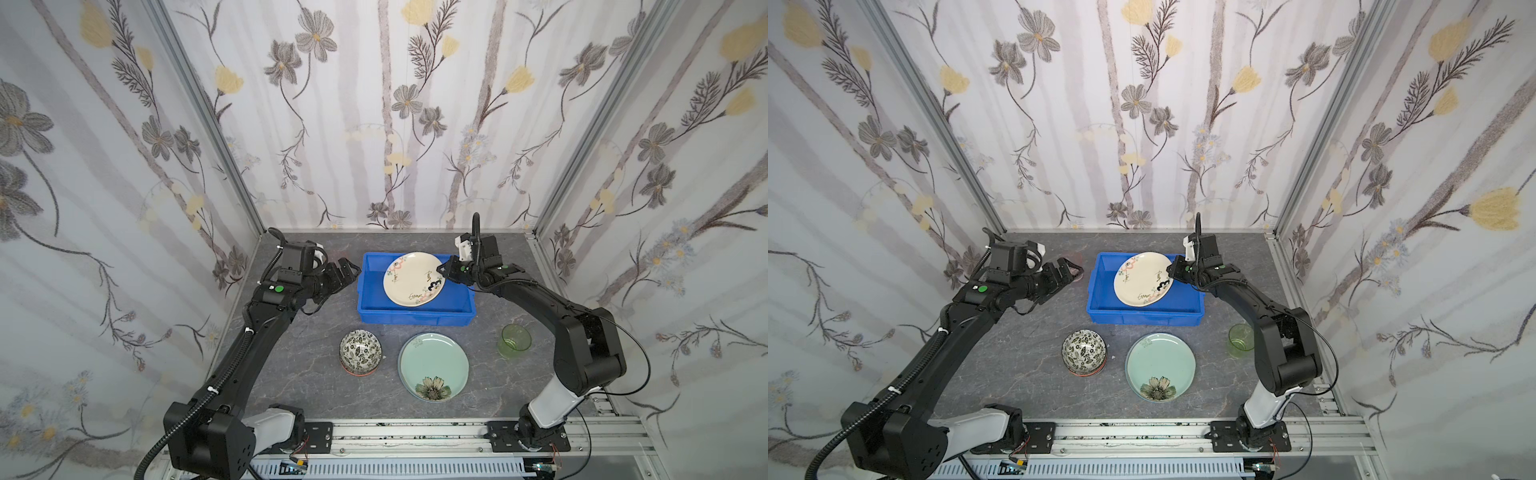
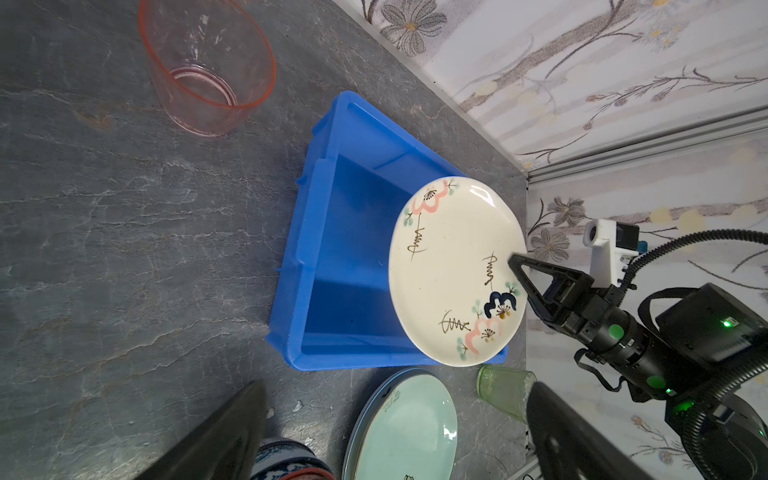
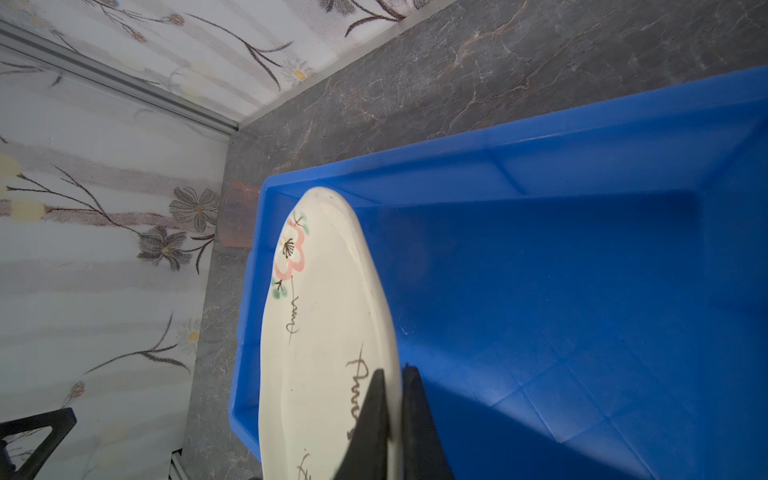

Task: Place the mixed dishes into the plastic bin
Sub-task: 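Lower the cream plate into the blue bin with the right gripper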

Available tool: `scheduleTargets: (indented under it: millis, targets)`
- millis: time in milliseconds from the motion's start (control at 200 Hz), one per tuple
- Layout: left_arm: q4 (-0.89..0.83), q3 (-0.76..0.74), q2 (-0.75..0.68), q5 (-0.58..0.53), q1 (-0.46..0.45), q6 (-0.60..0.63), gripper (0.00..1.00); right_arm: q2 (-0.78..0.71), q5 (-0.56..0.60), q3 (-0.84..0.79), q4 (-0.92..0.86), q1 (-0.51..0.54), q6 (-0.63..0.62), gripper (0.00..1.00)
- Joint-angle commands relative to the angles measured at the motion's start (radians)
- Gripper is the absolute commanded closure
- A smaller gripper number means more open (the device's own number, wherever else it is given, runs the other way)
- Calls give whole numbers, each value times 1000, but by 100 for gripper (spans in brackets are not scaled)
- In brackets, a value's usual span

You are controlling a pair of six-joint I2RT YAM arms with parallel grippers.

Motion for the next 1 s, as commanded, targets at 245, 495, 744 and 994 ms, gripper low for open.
scheduleTargets:
  millis: [245, 495, 744, 994]
  targets:
    - [9, -14, 3, -3, 4, 14, 0, 83, -14, 17, 149, 3, 32, 100]
    - [8, -26, 8, -2, 4, 17, 0, 124, -16, 7, 172, 4, 31, 100]
    - [8, -36, 6, -6, 6, 15, 0, 159, -17, 4, 192, 4, 37, 100]
    - [8, -52, -2, -11, 4, 17, 0, 176, 20, -17, 201, 3, 51, 100]
